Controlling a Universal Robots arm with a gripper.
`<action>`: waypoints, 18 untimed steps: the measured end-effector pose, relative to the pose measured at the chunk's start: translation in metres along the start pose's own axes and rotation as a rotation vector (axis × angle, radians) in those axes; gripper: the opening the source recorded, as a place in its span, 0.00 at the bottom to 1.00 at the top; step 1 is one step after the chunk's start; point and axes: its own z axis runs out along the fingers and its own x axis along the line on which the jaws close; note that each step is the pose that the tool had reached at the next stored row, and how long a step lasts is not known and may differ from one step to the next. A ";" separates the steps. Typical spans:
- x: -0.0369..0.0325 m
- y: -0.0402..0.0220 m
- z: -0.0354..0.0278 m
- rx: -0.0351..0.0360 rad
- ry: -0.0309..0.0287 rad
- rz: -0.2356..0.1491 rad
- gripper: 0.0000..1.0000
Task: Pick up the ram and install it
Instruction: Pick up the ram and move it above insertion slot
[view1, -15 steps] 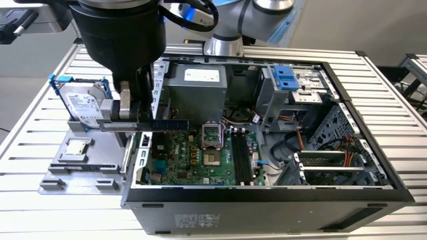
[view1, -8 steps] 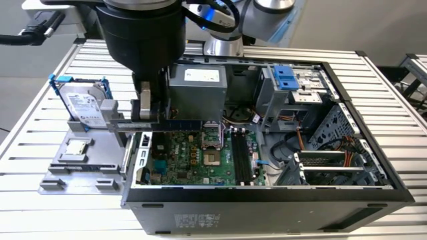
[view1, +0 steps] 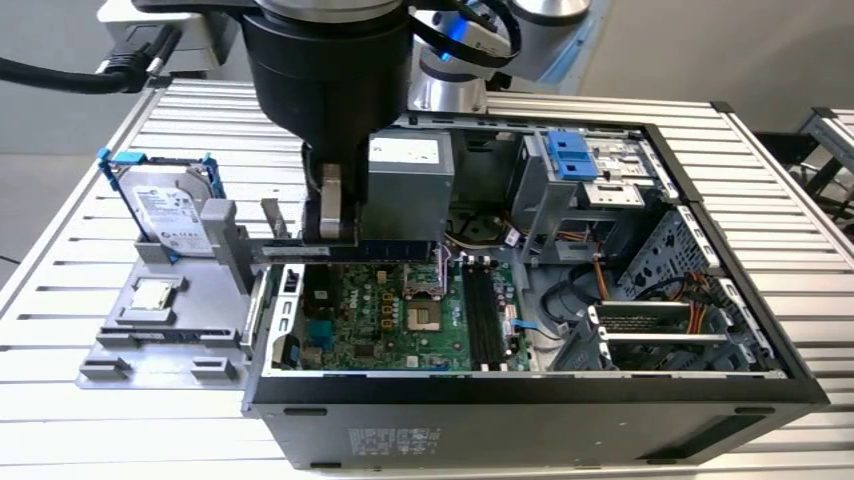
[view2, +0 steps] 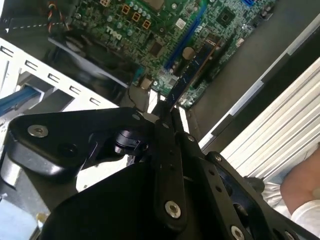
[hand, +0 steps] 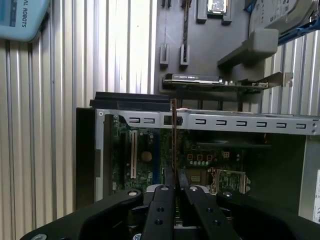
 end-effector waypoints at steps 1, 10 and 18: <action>0.0000 -0.0029 -0.0001 -0.0001 0.0001 0.000 0.00; -0.0004 -0.0308 -0.0008 0.0001 0.0000 0.003 0.00; -0.0029 -0.0536 -0.0013 0.0003 -0.0001 0.011 0.00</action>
